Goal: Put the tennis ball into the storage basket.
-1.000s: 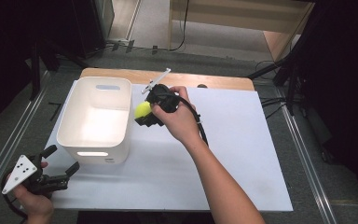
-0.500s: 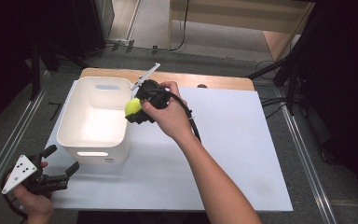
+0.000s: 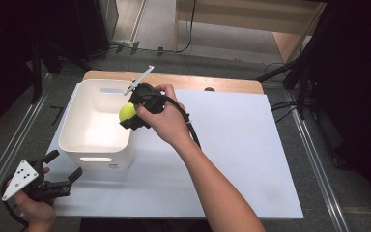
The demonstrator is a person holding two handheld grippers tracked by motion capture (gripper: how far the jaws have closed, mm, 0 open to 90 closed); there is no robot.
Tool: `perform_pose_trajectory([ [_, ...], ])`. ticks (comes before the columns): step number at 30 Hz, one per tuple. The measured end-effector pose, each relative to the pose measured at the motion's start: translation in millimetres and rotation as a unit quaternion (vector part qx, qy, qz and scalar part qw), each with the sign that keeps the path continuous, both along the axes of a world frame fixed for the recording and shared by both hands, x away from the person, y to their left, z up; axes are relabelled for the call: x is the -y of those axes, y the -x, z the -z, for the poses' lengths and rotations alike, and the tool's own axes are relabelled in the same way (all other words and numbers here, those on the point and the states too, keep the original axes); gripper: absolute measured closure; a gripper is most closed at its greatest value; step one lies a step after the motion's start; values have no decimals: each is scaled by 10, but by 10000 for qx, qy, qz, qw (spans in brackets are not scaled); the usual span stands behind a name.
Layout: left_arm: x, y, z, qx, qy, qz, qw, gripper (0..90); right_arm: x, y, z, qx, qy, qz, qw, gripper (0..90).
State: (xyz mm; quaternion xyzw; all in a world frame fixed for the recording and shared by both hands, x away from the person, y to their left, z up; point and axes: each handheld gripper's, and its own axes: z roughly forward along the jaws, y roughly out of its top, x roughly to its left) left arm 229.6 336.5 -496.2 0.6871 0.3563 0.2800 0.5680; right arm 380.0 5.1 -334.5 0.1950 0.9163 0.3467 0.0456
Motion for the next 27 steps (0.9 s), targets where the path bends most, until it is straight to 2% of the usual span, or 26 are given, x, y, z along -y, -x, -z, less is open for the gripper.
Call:
perform_pose_trajectory([
  [3, 0, 1, 0, -2, 9, -6, 10000, 0, -53, 14, -2, -37, -4, 10, 10000, 235],
  [13, 1, -1, 0, 4, 11, 1, 10000, 0, -214, 38, 23, 9, 14, -198, 9998, 235],
  [14, 0, -1, 0, -1, 3, -1, 10000, 0, -227, 49, 26, -53, 35, -181, 9998, 235],
  [19, -1, -1, 0, -5, 5, -1, 10000, 0, -284, 55, 59, -37, 69, -262, 9996, 235],
  [21, 0, -2, 1, -2, 12, 0, 10000, 0, -304, 69, 65, -111, 102, -224, 9996, 235],
  [27, 1, -2, 1, -2, 21, -2, 10000, 0, -369, 80, 108, -96, 142, -313, 9994, 235],
])
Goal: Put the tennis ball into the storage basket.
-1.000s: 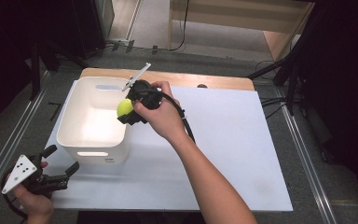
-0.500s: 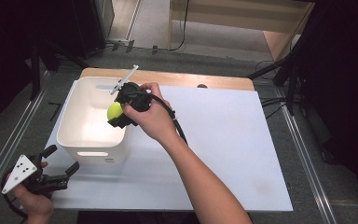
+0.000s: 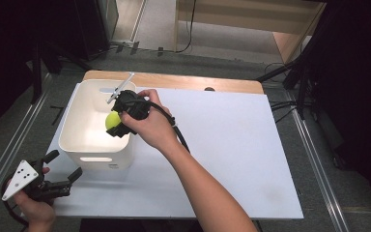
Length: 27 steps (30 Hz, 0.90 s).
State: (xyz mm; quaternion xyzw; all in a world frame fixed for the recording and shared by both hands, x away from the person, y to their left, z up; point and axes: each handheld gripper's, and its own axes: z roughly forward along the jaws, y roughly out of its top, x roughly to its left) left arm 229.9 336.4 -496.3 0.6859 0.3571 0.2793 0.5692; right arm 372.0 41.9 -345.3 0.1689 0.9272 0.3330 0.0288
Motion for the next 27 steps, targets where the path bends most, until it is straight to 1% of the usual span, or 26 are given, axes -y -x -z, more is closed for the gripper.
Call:
perform_pose_trajectory([
  [1, 0, 0, 0, -1, 0, -1, 10000, 0, -14, 8, 7, -31, 30, 6, 10000, 235],
  [2, 0, 0, 0, -4, 1, 1, 10000, 0, -26, 3, 22, 6, 35, -52, 10000, 235],
  [3, 1, 0, 0, 0, 10, -3, 10000, 0, -40, 14, 32, -23, 58, -30, 10000, 235],
  [5, 2, 0, 0, -4, 3, -4, 10000, 0, -63, 19, 49, -16, 117, -73, 9999, 235],
  [11, -3, -1, 0, -1, 3, 11, 10000, 0, -111, 25, 110, -58, 167, -123, 9998, 235],
  [13, -2, -2, 0, -1, 2, 13, 10000, 0, -120, 21, 129, -42, 217, -159, 9996, 235],
  [20, 2, -2, 1, -1, 6, 0, 10000, 0, -143, 24, 210, -100, 286, -151, 9994, 235],
  [24, -1, -2, 0, -3, 3, 12, 10000, 0, -137, 23, 246, -112, 386, -167, 9991, 235],
  [26, -4, -4, 0, -2, -4, 16, 10000, 0, -137, 27, 262, -149, 394, -166, 9990, 234],
  [27, -1, -4, 0, -2, 5, 13, 10000, 0, -138, 31, 265, -143, 430, -133, 9989, 234],
])
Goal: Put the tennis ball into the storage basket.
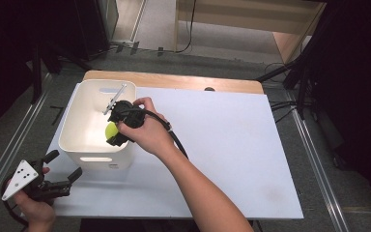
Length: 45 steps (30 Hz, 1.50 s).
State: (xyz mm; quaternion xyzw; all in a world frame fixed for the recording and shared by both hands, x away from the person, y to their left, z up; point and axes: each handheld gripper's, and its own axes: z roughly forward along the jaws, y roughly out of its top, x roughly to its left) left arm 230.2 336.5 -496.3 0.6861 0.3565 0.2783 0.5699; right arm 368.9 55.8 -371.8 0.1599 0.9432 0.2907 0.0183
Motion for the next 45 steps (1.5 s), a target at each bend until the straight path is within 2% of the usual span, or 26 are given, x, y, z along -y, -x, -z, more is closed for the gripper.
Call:
perform_pose_trajectory([
  [9, -4, -1, -1, -1, 0, 6, 10000, 0, -23, 12, 45, -85, 131, -147, 9998, 232],
  [18, -6, -2, -1, 2, 4, 5, 10000, 0, -50, 47, 51, -24, 294, -271, 9992, 206],
  [20, -7, -2, -1, 1, 6, 4, 10000, 0, -40, 54, 37, 39, 243, -247, 9994, 143],
  [22, -7, -2, 0, 0, 7, 6, 10000, 0, -9, 55, 3, 44, 177, -232, 9996, 141],
  [24, -6, -1, -1, 4, 2, 6, 10000, 0, 21, 59, -24, 105, 104, -189, 9997, 97],
  [32, -4, -2, 0, 2, -7, 10, 10000, 0, 172, 74, -116, 304, -109, -40, 9995, 86],
  [36, -1, -1, 0, 4, 1, 5, 10000, 0, 252, 79, -135, 299, -198, 25, 9994, 11],
  [40, -1, 0, 0, 1, -2, 4, 10000, 0, 335, 85, -146, 301, -264, 79, 9992, 11],
  [45, 3, 1, 0, 0, 1, -9, 10000, 0, 442, 93, -154, 450, -346, 190, 9982, 0],
])
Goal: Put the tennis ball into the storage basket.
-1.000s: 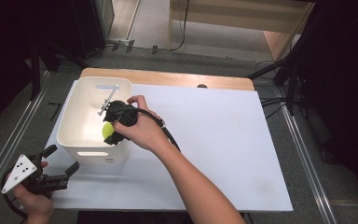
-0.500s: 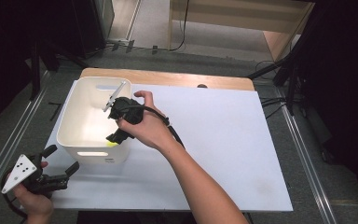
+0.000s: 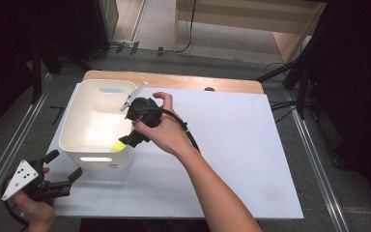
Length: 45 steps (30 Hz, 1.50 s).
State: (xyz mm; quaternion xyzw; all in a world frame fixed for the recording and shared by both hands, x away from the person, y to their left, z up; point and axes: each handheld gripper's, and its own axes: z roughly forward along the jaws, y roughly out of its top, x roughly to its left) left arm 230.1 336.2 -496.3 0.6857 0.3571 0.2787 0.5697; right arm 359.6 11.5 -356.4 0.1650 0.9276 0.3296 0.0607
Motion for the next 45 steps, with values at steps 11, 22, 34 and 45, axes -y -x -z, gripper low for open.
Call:
perform_pose_trajectory([
  [11, -3, 1, 0, -2, -38, -1, 10000, 0, 280, 32, 6, -20, -129, 249, 9996, 0],
  [22, -3, 1, -1, -3, -66, 4, 10000, 0, 585, 63, 57, 12, -214, 493, 9986, 0],
  [34, -1, 2, -1, -4, -72, 1, 10000, 0, 922, 137, 115, 87, -368, 859, 9956, 0],
  [45, -1, 2, 0, -9, -74, 3, 10000, 0, 1219, 204, 199, 127, -492, 1161, 9919, 0],
])
